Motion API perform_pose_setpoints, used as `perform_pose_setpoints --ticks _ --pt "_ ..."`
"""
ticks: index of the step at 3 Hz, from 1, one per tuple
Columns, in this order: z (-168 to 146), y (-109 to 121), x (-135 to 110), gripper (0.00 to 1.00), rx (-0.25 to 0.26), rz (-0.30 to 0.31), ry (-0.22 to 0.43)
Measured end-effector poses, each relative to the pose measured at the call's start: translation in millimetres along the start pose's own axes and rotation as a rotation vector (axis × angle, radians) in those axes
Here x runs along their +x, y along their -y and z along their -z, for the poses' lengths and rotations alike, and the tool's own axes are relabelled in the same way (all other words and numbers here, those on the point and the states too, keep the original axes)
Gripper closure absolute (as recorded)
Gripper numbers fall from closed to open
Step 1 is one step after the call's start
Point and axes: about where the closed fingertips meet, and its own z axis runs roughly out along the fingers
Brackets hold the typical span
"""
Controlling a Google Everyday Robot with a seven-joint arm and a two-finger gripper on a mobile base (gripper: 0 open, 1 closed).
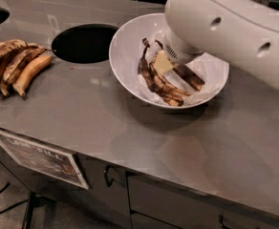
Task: Pick banana from white bowl
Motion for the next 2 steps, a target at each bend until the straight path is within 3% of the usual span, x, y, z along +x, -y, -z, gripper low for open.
perform_pose_setpoints --ticks 1,2 --pt "2 16 10 0.42 0.085 -0.024 -0.041" --pt "0 26 23 0.42 0.136 -0.026 -0.089"
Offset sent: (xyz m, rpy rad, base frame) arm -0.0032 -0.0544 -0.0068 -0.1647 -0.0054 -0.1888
